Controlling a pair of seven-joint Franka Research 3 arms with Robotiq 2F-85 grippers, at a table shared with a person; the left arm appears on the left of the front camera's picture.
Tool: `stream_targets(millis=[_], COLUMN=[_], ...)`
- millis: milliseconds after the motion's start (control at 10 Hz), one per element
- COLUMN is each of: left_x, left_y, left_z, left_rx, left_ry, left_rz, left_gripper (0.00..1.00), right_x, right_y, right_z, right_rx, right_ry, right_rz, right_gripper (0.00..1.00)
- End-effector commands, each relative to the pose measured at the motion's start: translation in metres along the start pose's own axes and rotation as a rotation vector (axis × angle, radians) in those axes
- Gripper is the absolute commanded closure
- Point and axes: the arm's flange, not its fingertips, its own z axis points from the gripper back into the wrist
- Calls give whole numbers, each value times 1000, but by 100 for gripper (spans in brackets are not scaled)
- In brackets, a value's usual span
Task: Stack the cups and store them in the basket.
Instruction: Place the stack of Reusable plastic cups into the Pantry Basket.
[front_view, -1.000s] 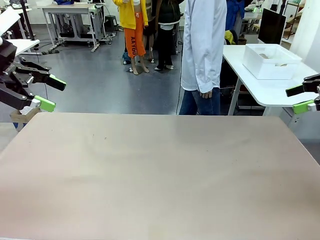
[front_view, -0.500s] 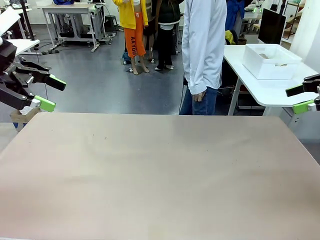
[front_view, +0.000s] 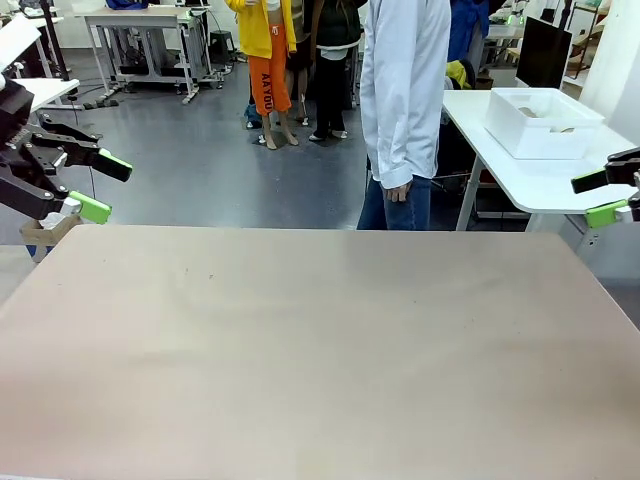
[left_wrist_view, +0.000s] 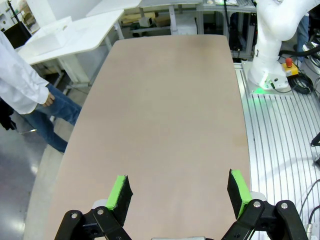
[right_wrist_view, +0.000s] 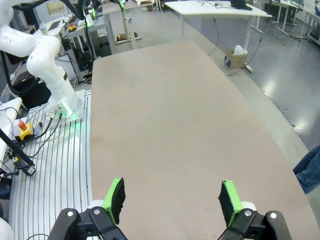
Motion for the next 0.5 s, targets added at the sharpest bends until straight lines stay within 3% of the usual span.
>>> stream_targets(millis=[0, 400], left_x=[3, 3], left_y=[1, 1], left_z=[1, 1], left_rx=[-3, -3], left_ry=[-14, -14], left_rz=[3, 3], left_gripper=[0, 0], right_x=[3, 3], right_y=[-1, -1], right_z=[0, 0], right_rx=[0, 0], right_ry=[-23, -23], right_rz=[6, 6], right_gripper=[0, 0])
